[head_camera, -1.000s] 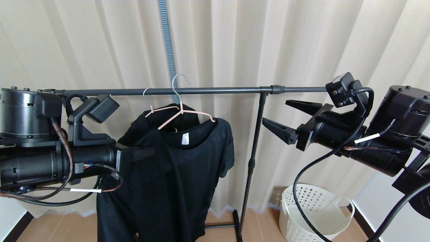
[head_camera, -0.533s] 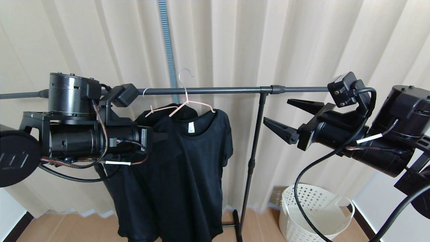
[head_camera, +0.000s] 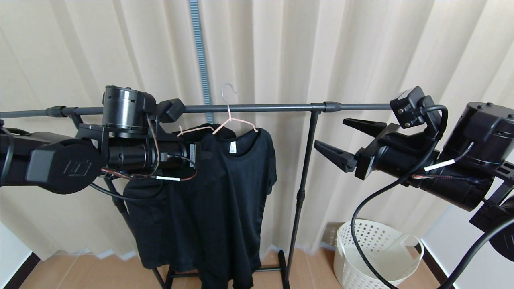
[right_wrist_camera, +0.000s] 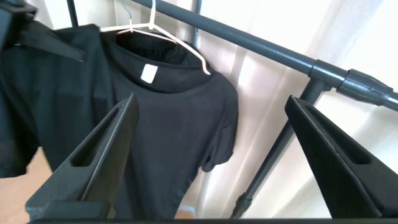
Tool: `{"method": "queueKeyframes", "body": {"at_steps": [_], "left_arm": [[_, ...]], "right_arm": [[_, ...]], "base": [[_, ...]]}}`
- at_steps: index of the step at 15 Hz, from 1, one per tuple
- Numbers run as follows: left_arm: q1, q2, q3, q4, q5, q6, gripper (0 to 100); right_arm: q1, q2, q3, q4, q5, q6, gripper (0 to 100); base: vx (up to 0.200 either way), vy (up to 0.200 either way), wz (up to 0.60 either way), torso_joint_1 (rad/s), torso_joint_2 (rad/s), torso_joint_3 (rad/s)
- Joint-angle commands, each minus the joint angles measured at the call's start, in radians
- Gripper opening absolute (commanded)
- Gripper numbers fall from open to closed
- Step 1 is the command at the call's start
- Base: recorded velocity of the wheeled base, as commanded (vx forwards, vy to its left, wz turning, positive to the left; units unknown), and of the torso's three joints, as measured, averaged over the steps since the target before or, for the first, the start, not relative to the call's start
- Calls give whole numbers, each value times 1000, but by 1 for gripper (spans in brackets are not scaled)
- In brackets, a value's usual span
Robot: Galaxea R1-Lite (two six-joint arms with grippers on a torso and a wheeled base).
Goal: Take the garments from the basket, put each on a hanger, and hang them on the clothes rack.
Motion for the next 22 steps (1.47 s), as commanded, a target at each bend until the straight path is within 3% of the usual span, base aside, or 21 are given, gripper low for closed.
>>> {"method": "queueKeyframes", "body": {"at_steps": [1, 8, 22], "left_arm": [[1, 63, -57, 0, 0, -9, 0], [6, 173, -197, 51, 0, -11, 0], [3, 191, -140, 48, 0, -15, 0]], "right_arm": [[-2, 2, 0, 0, 0, 0, 100], [-3, 5, 0, 0, 0, -12, 100], [-3, 18, 1, 0, 0, -12, 100]], "base": [[0, 0, 0, 0, 0, 0], [0, 0, 0, 0, 0, 0], [0, 0, 0, 0, 0, 0]]}}
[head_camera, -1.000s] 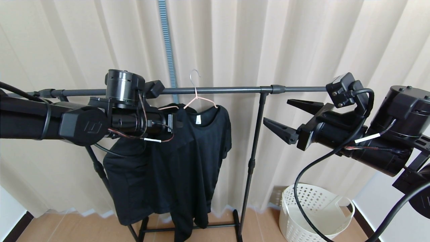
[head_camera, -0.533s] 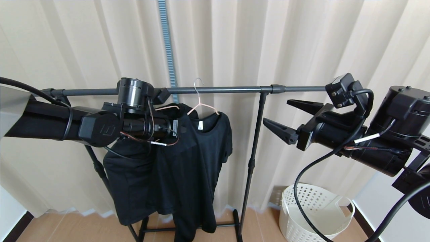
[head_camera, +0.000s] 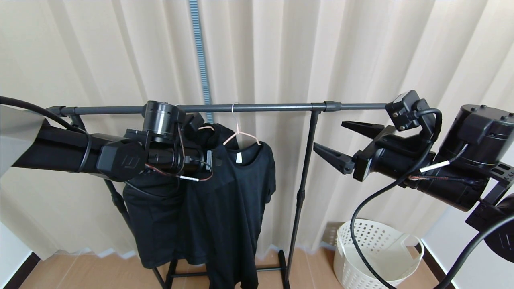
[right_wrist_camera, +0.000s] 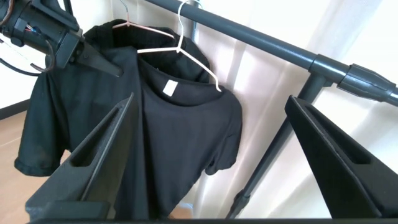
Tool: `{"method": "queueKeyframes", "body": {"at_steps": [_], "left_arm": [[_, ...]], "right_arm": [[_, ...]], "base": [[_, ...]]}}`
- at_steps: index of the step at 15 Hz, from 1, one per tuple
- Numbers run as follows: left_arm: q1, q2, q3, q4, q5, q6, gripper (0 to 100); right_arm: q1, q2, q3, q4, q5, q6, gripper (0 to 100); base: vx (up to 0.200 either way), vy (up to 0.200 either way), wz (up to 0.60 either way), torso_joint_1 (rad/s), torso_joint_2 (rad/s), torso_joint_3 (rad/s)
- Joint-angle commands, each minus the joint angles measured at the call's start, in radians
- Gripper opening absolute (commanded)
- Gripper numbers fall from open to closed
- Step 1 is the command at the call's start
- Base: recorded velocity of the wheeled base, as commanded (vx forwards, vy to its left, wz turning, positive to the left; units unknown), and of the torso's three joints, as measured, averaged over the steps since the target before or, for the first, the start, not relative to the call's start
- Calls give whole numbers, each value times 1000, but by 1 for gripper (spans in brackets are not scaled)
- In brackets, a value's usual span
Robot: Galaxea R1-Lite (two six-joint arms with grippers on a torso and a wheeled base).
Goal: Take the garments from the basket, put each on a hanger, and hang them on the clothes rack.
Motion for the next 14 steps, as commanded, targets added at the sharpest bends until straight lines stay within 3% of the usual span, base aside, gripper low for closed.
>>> {"method": "queueKeyframes", "body": {"at_steps": [1, 2, 3, 14], "left_arm": [[0, -5, 7, 0, 0, 0, 0], [-2, -6, 7, 0, 0, 0, 0], [-2, -5, 7, 0, 0, 0, 100], [1, -15, 8, 0, 0, 2, 100]], "right_arm": [[1, 2, 0, 0, 1, 0, 100], [1, 2, 0, 0, 1, 0, 100], [1, 2, 0, 0, 1, 0, 100], [1, 3, 2, 0, 1, -2, 100]], "base": [[0, 0, 0, 0, 0, 0], [0, 0, 0, 0, 0, 0], [0, 0, 0, 0, 0, 0], [0, 0, 0, 0, 0, 0]]}}
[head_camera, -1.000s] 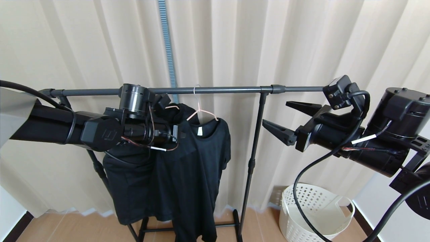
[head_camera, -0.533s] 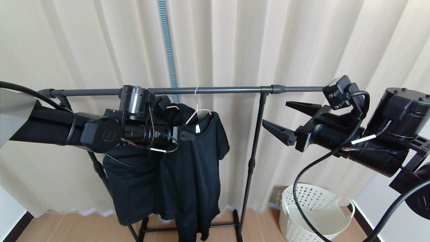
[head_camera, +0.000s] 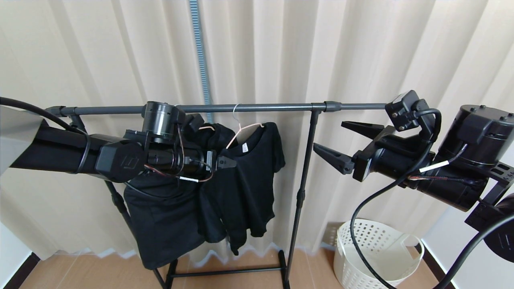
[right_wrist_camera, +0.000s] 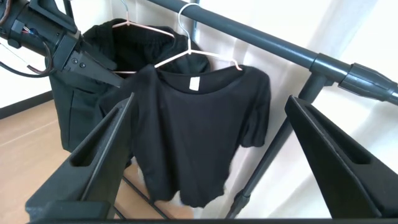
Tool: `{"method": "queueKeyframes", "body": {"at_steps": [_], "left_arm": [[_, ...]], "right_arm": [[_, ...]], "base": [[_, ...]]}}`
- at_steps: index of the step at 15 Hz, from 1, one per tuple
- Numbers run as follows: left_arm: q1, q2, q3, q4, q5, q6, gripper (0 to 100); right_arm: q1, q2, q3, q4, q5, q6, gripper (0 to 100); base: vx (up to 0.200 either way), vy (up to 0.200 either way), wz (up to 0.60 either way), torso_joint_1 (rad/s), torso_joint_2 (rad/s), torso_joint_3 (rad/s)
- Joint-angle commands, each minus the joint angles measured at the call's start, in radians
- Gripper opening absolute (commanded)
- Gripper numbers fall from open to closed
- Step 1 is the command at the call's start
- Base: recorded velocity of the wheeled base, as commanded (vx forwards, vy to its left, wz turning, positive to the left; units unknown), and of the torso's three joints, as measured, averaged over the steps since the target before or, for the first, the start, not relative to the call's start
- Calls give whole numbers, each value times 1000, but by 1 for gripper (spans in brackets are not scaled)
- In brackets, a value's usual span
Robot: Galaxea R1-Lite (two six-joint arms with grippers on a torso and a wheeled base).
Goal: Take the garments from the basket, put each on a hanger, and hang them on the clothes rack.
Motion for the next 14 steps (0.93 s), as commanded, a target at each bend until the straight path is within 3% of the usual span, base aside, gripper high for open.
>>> {"method": "queueKeyframes", "body": {"at_steps": [1, 3, 7, 8, 10, 12, 14], "left_arm": [[4, -14, 3, 0, 1, 0, 100], [4, -60, 44, -1, 1, 2, 100], [13, -158, 135, 2, 89, 11, 100], [21, -197, 169, 2, 89, 32, 100], [33, -275, 253, 0, 89, 60, 100], [35, -366, 344, -1, 89, 65, 100], [38, -450, 439, -3, 89, 68, 100]], "right_arm": [[1, 2, 2, 0, 0, -1, 100], [1, -6, 0, 0, -1, -1, 100], [7, -38, -6, 17, -41, -7, 100], [10, -60, -7, 63, -73, -25, 100], [25, -146, -23, 270, -149, -44, 100], [25, -213, -12, 371, -204, -42, 100], [30, -290, 45, 397, -248, -40, 100]], "base": [[0, 0, 0, 0, 0, 0], [0, 0, 0, 0, 0, 0], [0, 0, 0, 0, 0, 0], [0, 0, 0, 0, 0, 0], [0, 0, 0, 0, 0, 0], [0, 0, 0, 0, 0, 0], [0, 0, 0, 0, 0, 0]]}}
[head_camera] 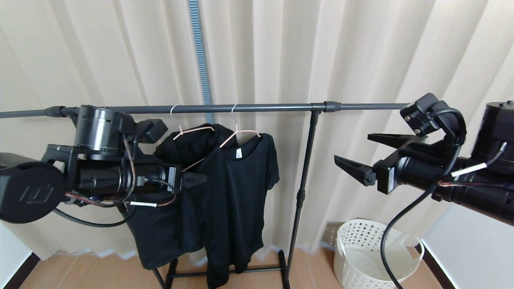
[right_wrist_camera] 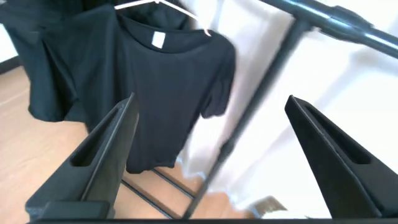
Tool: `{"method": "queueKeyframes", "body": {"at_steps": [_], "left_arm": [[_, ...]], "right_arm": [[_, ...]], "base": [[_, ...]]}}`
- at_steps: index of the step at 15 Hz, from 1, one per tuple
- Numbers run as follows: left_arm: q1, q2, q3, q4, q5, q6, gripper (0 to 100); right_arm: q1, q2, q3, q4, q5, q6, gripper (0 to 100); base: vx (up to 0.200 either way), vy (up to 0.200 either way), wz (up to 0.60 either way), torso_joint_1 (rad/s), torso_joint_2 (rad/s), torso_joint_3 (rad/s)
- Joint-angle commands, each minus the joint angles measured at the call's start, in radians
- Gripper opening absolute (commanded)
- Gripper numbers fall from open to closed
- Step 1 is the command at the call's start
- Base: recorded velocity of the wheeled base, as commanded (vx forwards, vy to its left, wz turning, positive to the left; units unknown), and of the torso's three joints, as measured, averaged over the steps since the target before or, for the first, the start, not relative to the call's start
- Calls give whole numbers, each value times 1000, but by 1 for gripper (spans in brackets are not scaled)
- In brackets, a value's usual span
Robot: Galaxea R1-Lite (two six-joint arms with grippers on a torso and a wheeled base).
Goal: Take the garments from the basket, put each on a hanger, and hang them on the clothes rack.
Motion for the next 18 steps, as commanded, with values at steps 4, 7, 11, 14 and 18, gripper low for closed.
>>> {"method": "queueKeyframes", "body": {"at_steps": [4, 7, 11, 14, 18], "left_arm": [[7, -293, 285, -8, 0, 23, 100], [28, -412, 401, -8, -1, 23, 100], [24, -543, 547, -8, -1, 23, 100], [21, -642, 630, -8, -1, 23, 100], [24, -745, 734, -8, -1, 22, 100]], "right_arm": [[38, -205, 227, 10, -110, 17, 100], [42, -320, 339, -5, -114, 65, 100], [41, -489, 488, 5, -118, 71, 100], [41, -601, 603, 10, -125, 81, 100], [39, -674, 690, 11, -125, 92, 100]], "base": [[0, 0, 0, 0, 0, 0], [0, 0, 0, 0, 0, 0], [0, 0, 0, 0, 0, 0], [0, 0, 0, 0, 0, 0], [0, 0, 0, 0, 0, 0]]}}
